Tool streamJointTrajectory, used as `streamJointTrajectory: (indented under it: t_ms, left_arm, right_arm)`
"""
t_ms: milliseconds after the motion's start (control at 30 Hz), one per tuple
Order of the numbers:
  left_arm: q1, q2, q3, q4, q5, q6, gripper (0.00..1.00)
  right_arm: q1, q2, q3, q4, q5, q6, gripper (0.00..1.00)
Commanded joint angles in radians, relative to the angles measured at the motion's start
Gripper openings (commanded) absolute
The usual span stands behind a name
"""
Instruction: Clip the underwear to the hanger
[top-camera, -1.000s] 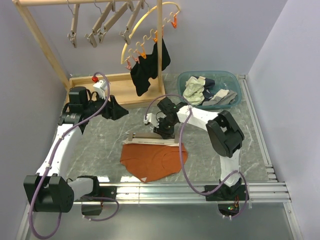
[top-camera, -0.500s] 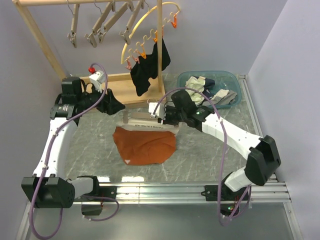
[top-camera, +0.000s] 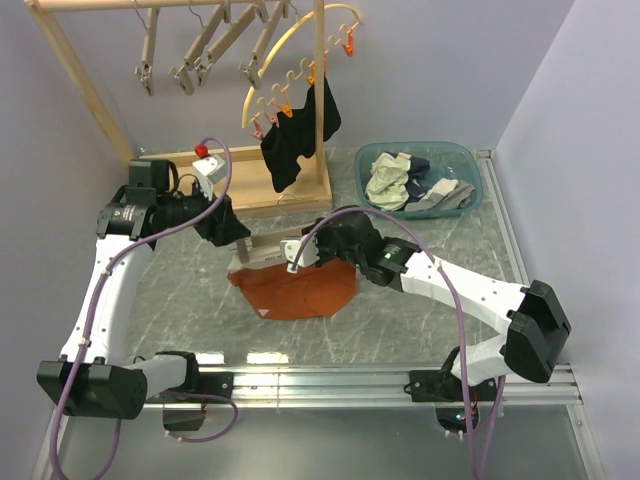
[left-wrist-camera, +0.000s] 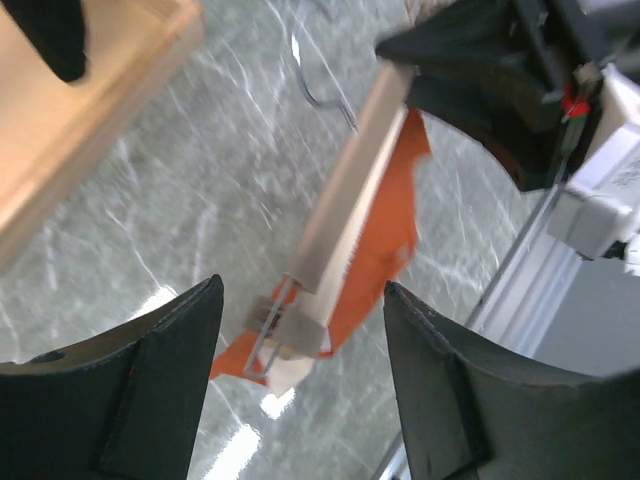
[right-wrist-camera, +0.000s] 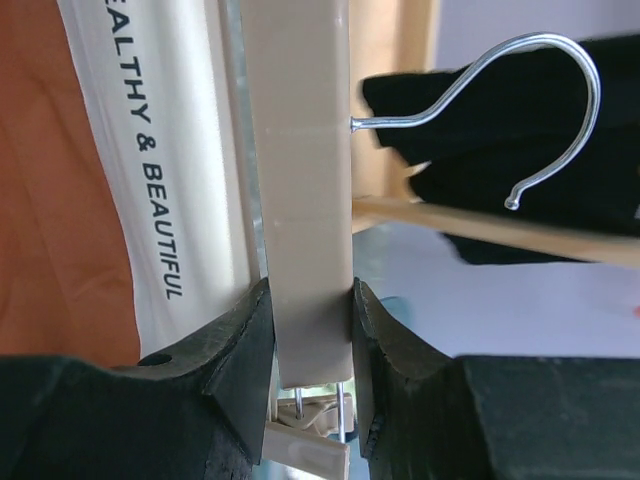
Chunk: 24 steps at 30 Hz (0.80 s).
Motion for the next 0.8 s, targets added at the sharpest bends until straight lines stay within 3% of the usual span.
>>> streamJointTrajectory:
  t_ms: [0,467,767]
  left_arm:
    - [-0.041,-0.054,-0.031,-0.034,-0.037,0.042,0.7]
    - [-0.11,-0.031,-0.069,-0.154,-0.042,0.168,0.49]
    - [-0.13,-0.028,-0.101,-0.157,-0.013,0.173,0.43]
  right_arm:
    - [0.04,-0.052,0.003,0.146,0.085,-0.086,0.0]
    - [0.14,-0.093,-0.051,0.183,0.146,-0.216,0.0]
    - [0.169,-0.099,-0.043,0.209,0.15,-0.23,0.0]
